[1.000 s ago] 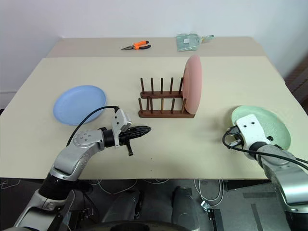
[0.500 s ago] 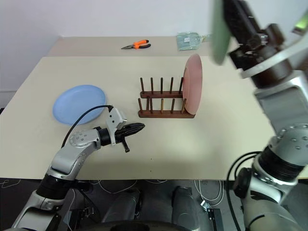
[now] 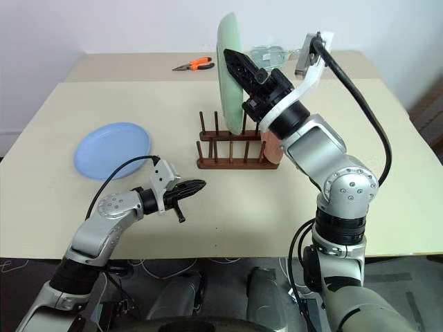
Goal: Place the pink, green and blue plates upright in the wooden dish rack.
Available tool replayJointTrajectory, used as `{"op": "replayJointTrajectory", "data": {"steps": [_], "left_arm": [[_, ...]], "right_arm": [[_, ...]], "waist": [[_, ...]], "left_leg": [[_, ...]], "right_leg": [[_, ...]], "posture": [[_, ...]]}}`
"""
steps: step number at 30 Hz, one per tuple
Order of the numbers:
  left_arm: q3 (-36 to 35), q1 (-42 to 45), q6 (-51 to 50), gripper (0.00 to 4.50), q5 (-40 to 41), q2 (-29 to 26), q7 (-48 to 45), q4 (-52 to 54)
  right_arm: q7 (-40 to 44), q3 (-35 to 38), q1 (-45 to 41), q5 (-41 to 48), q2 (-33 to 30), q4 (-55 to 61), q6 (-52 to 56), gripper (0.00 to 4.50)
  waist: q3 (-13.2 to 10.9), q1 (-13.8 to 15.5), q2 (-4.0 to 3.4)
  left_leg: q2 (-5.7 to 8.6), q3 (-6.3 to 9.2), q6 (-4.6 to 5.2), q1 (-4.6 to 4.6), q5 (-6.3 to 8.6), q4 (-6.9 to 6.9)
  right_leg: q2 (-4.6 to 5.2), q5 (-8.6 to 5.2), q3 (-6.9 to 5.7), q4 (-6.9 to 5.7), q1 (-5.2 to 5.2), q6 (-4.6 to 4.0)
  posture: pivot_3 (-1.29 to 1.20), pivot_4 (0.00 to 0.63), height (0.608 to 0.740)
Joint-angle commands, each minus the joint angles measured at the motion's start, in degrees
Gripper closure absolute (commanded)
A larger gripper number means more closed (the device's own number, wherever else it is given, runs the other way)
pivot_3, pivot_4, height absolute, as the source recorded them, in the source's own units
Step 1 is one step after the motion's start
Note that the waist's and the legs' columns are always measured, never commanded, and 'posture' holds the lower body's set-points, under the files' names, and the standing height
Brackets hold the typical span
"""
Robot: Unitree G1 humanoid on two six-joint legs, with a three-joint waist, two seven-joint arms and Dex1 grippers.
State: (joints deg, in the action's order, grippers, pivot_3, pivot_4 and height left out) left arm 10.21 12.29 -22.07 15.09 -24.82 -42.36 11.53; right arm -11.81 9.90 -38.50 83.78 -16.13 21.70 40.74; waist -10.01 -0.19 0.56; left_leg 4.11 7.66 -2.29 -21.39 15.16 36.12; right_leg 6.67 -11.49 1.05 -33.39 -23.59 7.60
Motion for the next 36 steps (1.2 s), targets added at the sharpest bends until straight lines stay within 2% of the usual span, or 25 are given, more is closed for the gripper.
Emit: {"op": "replayJointTrajectory", "data": {"steps": [1, 5, 8, 11, 12, 13, 14, 16, 18, 19, 20, 21, 24, 27, 33, 36], "left_arm": [[-0.91, 0.35, 0.48, 4.5, 0.06, -0.21, 0.34, 2.2], [-0.86, 0.41, 0.62, 4.5, 0.12, -0.2, 0.38, 2.17], [-0.81, 0.41, 0.64, 4.5, 0.07, -0.21, 0.41, 2.21], [-1.14, 0.48, 0.27, 4.5, 0.4, -0.21, 0.47, 2.28], [-1.8, 0.47, -0.44, 4.5, 1.19, -0.2, 0.48, 2.42], [-2.51, 0.46, -1.0, 3.94, 1.85, -0.21, 0.58, 2.51], [-3.97, 0.77, -1.41, 3.62, 2.51, 0.16, 1.57, 2.19], [-8.48, 2.49, -1.47, 2.71, 3.17, 1.59, 5.88, 0.38], [-12.86, 4.55, -1.36, 1.58, 2.58, 2.71, 11.2, -2.06], [-15.14, 5.7, -1.46, 1.07, 2.12, 3.15, 14.16, -3.54], [-18.29, 7.31, -1.11, 0.53, 1.45, 3.58, 18.37, -5.59], [-22.81, 9.81, -1.93, 0.11, 0.55, 3.99, 25.12, -8.32], [-34.1, 16.11, -5.54, 0.11, -2.18, 4.34, 43.99, -13.69], [-41.31, 18.93, -11.17, 0.11, -2.09, 4.94, 54.49, -15.03], [-50.5, 19.41, -26.02, 0.11, 6.41, 8.71, 59.49, -9.62], [-58.18, 19.71, -33.98, 0.11, 14.45, 13.4, 62.17, -8.17]], "right_arm": [[-0.9, 0.2, -0.47, -1.11, 0.93, -1.72, -1.06, 4.47], [-3.14, 1.17, -0.92, -1.28, 3.2, -6.22, -1.57, 4.47], [-3.79, 2.15, -1.71, -2.16, 3.96, -8.99, -2.07, 3.47], [-1.79, 1.26, -3.19, -7.62, 1.76, -8.57, -2.3, 1.97], [0.53, -0.15, -4.05, -11.95, -0.53, -7.21, -2.6, 1.54], [2.91, -1.43, -4.89, -16.13, -2.8, -5.95, -3.12, 1.45], [5.46, -2.44, -5.69, -19.74, -5.11, -5.06, -3.74, 1.45], [10.29, -3.73, -7.1, -25.35, -9.32, -3.96, -4.95, 1.45], [14.81, -4.28, -7.99, -28.91, -12.27, -3.27, -5.72, 0.99], [17.13, -4.58, -8.37, -30.54, -13.52, -2.89, -6.18, 0.65], [19.85, -5.4, -8.84, -32.78, -15.15, -2.22, -6.7, 0.1], [23.53, -7.78, -9.12, -35.92, -17.66, -0.6, -7.05, 0.0], [34.0, -17.07, -7.56, -45.14, -23.45, 4.48, -8.86, 0.0], [38.21, -21.87, -4.97, -50.08, -23.04, 5.56, -10.82, 0.0], [39.97, -26.03, -1.23, -54.57, -16.3, 7.15, -11.28, 0.0], [40.18, -26.89, 0.01, -56.19, -13.71, 7.52, -10.76, 0.0]], "waist": [[0.0, -0.46, 0.0], [0.0, -0.64, 0.0], [0.0, -0.64, -0.01], [-0.01, -0.61, -0.02], [-0.02, -0.6, -0.03], [-0.03, -0.57, -0.05], [-0.03, -0.56, -0.06], [-0.04, -0.59, -0.06], [-0.02, -0.57, -0.03], [-0.01, -0.62, 0.0], [0.01, -0.74, 0.02], [-0.01, -0.7, -0.01], [-0.03, -0.95, 0.09], [0.06, -0.95, 0.24], [-0.05, 0.14, 0.72], [0.0, 0.45, 0.85]], "left_leg": [[0.0, 0.0, 0.0, 0.0, 0.0, 0.0], [0.0, 0.0, 0.0, 0.0, 0.0, -0.02], [0.0, 0.0, 0.0, 0.01, 0.0, -0.03], [0.0, -0.02, 0.0, -0.01, 0.0, -0.02], [0.0, -0.02, 0.0, -0.01, 0.0, -0.02], [0.01, -0.02, 0.0, -0.01, 0.0, -0.01], [0.02, -0.03, 0.0, -0.04, 0.0, 0.0], [0.02, -0.03, 0.0, -0.04, 0.0, -0.01], [-0.01, -0.01, 0.0, -0.03, 0.0, -0.01], [-0.02, 0.0, 0.0, -0.02, 0.0, -0.01], [-0.03, 0.0, 0.0, 0.01, 0.0, -0.01], [-0.03, -0.01, 0.0, 0.02, 0.0, -0.02], [-0.03, 0.0, 0.0, -0.01, 0.0, -0.01], [-0.05, -0.01, -0.01, 0.02, 0.0, -0.06], [0.12, 0.11, -0.1, -0.07, -0.04, 0.08], [0.11, 0.16, -0.14, -0.07, -0.05, 0.08]], "right_leg": [[0.0, 0.0, 0.0, 0.0, 0.0, 0.0], [-0.01, 0.02, 0.0, -0.02, -0.01, 0.05], [-0.02, 0.03, 0.0, -0.03, -0.03, 0.06], [-0.01, 0.05, 0.01, -0.02, -0.03, 0.08], [-0.01, 0.05, 0.01, -0.02, -0.03, 0.09], [-0.01, 0.05, 0.01, -0.02, -0.03, 0.1], [-0.01, 0.05, 0.01, -0.01, -0.05, 0.1], [-0.01, 0.04, 0.0, 0.0, -0.05, 0.11], [-0.03, 0.07, -0.03, -0.01, -0.05, 0.17], [-0.04, 0.07, -0.04, -0.01, -0.04, 0.18], [-0.05, -0.04, -0.04, -0.01, -0.02, 0.38], [-0.05, -0.03, -0.04, -0.01, -0.01, 0.38], [-0.05, -0.04, -0.04, -0.02, -0.06, 0.43], [-0.06, -0.07, -0.04, -0.02, -0.07, 0.5], [0.07, 0.07, -0.05, 0.03, 0.03, 0.38], [0.06, 0.08, -0.08, 0.01, 0.03, 0.36]], "posture": [[0.0, 0.15, 0.74], [0.0, 0.15, 0.74], [0.0, 0.15, 0.74], [0.0, 0.15, 0.74], [0.0, 0.15, 0.74], [0.0, 0.15, 0.74], [0.0, 0.15, 0.74], [0.0, 0.15, 0.74], [0.0, 0.15, 0.74], [0.0, 0.15, 0.74], [0.0, 0.15, 0.74], [0.0, 0.15, 0.74], [0.0, 0.15, 0.74], [0.0, 0.15, 0.74], [0.0, 0.15, 0.74], [0.0, 0.15, 0.74]]}}
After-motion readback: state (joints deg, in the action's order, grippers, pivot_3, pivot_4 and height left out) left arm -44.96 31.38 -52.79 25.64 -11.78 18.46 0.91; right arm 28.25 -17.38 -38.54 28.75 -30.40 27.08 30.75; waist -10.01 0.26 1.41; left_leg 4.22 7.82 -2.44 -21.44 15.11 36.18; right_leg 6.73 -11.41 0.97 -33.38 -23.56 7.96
